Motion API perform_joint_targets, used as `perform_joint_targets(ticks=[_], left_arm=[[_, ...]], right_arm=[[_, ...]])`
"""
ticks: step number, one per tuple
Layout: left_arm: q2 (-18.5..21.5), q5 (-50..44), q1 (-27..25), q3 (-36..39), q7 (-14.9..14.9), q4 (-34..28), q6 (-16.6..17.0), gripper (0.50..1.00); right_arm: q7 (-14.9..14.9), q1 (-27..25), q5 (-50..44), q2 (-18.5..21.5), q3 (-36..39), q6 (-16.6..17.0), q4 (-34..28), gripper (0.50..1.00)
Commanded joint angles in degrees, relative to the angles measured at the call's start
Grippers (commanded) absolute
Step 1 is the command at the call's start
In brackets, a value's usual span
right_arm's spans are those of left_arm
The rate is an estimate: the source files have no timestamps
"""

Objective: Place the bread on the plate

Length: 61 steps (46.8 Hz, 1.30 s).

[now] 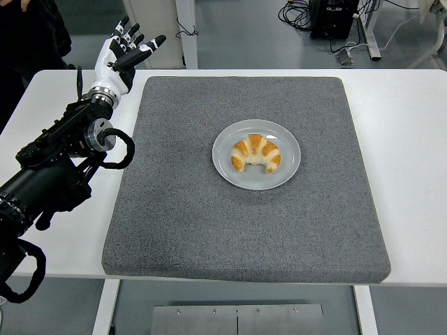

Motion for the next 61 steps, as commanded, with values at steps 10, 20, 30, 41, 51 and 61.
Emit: perform_joint_targets(ticks=[10, 20, 30, 41, 51, 61], left_arm=[[-1.2, -3.2, 0.0, -0.1, -0.1, 3.8, -3.7, 0.968], [-1.7, -4.8, 0.0, -0.1, -0.1, 4.0, -4.7, 0.968], [-3.8, -5.0, 0.0, 0.1, 0.0, 5.6, -4.7, 0.968], [-4.1, -5.2, 0.0, -0.2, -0.1, 5.6, -4.7, 0.968], [-4.3, -5.5, -0.1, -0.4, -0.1, 5.6, -4.7, 0.968], [-3.9, -6.2, -0.1, -0.6, 0.0, 5.6, -5.5, 0.968]], right_arm=[[0.0, 0.3, 0.0, 0.0, 0.1, 0.0, 0.2, 1.0], [0.0, 0.2, 0.0, 0.0, 0.2, 0.0, 0.0, 1.0], [0.0, 0.2, 0.0, 0.0, 0.1, 0.0, 0.1, 1.0], [0.0, 0.0, 0.0, 0.0, 0.1, 0.0, 0.1, 1.0], [0.0, 0.5, 0.0, 0.0, 0.3, 0.0, 0.1, 1.0], [0.1, 0.6, 0.0, 0.0, 0.3, 0.0, 0.3, 1.0]])
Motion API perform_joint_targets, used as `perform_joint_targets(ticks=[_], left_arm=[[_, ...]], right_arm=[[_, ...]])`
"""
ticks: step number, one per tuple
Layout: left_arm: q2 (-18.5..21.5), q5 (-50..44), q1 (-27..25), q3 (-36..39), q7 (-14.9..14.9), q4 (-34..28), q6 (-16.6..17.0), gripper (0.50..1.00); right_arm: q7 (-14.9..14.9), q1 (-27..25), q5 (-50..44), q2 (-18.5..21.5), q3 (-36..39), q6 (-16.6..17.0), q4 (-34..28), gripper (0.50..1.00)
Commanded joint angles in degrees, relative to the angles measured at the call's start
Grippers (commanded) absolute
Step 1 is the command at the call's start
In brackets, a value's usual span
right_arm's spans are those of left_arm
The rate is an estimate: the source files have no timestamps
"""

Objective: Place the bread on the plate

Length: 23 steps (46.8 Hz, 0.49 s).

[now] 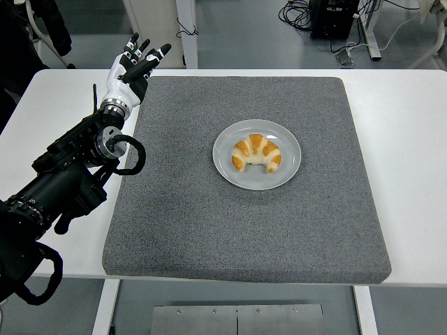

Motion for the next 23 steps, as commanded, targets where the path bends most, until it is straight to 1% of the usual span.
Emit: perform_joint_targets(ticks=[1, 7, 23], left_arm=[[0.2, 0.0, 0.0, -0.1, 0.1, 0.0, -0.4, 0.968], [0.2, 0.0, 0.0, -0.1, 0.0, 0.0, -0.6, 0.968], [0.2, 0.0, -0.1, 0.0, 0.1, 0.0, -0.6, 0.968]], right_arm=[[0.0, 0.0, 0.0, 0.0, 0.1, 0.0, -0.1, 1.0], [-0.1, 0.9, -0.3, 0.0, -0.9, 0.1, -0.2, 1.0], [-0.1, 0.2, 0.0, 0.0, 0.0, -0.1, -0.3, 1.0]])
